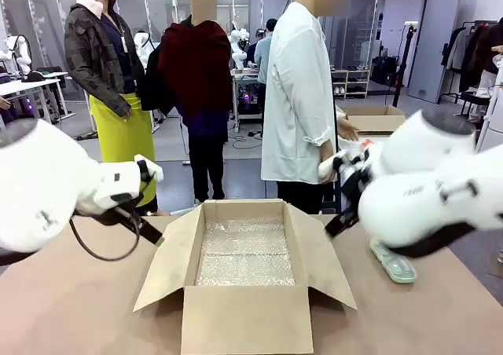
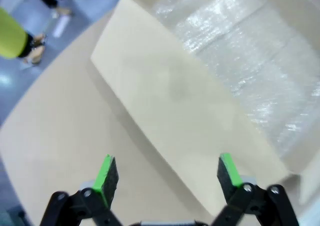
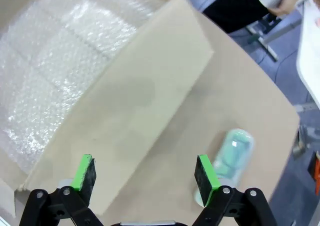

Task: Pack the glasses set securely to prepare it for shipping.
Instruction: Place the Glasses case inside the Package Box.

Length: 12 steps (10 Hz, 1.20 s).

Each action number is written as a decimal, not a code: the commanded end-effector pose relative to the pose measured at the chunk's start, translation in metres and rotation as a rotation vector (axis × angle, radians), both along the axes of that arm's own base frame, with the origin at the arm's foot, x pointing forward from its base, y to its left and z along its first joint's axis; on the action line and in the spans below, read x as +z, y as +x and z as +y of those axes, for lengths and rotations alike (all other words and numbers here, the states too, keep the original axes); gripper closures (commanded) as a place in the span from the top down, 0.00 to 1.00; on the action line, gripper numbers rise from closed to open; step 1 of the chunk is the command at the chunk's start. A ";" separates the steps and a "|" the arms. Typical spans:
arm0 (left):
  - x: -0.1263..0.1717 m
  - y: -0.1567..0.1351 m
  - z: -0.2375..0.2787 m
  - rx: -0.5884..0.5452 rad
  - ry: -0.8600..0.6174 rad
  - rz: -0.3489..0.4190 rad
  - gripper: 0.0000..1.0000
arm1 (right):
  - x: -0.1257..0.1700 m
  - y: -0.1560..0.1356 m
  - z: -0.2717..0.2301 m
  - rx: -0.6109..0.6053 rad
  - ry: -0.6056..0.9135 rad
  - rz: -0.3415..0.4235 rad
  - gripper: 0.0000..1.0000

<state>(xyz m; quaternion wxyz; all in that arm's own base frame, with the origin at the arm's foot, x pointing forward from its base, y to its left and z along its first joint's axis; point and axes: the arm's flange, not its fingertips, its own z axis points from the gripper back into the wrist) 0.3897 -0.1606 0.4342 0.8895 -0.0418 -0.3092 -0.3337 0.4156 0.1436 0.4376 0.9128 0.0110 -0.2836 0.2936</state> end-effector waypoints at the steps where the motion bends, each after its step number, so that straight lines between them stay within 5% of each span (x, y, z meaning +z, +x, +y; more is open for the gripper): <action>1: 0.058 -0.028 0.031 -0.197 -0.095 0.071 1.00 | 0.048 0.014 -0.040 -0.080 0.032 0.046 1.00; 4: 0.095 -0.074 0.041 -0.413 -0.179 -0.006 1.00 | 0.035 0.055 -0.091 -0.214 0.047 0.241 1.00; 6: 0.098 -0.091 0.048 -0.415 -0.181 -0.060 1.00 | 0.007 0.069 -0.111 -0.256 0.066 0.294 1.00; 12: 0.119 -0.079 0.039 -0.410 -0.174 -0.048 1.00 | 0.006 0.063 -0.113 -0.280 0.042 0.282 1.00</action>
